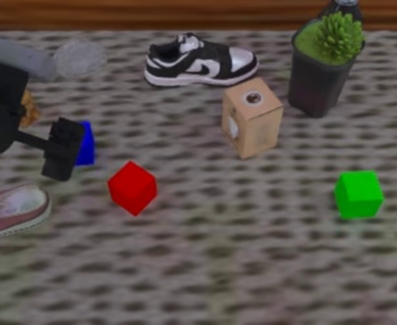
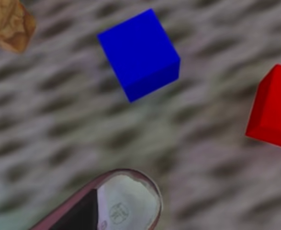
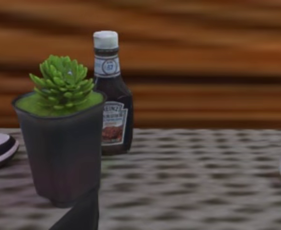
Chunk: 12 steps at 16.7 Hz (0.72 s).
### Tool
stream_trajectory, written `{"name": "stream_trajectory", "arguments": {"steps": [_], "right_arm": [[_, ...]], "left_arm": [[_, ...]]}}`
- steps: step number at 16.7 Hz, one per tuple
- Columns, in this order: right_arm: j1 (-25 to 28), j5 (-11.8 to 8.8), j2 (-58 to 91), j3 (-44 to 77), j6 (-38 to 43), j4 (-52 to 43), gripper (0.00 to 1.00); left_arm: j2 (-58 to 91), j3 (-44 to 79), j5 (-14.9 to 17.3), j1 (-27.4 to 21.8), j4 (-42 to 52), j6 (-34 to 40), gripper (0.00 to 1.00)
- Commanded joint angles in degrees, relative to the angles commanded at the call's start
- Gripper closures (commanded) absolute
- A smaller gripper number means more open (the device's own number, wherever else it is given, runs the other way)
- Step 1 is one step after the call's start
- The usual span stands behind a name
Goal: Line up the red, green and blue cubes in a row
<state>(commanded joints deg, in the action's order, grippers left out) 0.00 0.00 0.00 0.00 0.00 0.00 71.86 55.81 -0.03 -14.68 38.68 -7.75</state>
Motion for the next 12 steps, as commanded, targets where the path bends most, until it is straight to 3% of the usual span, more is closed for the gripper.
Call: {"name": "stream_trajectory", "arguments": {"steps": [7,12], "right_arm": [[0.0,0.0,0.0,0.0,0.0,0.0,0.0],[0.0,0.0,0.0,0.0,0.0,0.0,0.0]], "left_arm": [[34.28,27.15,0.18,-7.34,18.85,-3.84,0.0],[47.33,38.21,0.17,-10.1,25.54,-5.28,0.0]]}}
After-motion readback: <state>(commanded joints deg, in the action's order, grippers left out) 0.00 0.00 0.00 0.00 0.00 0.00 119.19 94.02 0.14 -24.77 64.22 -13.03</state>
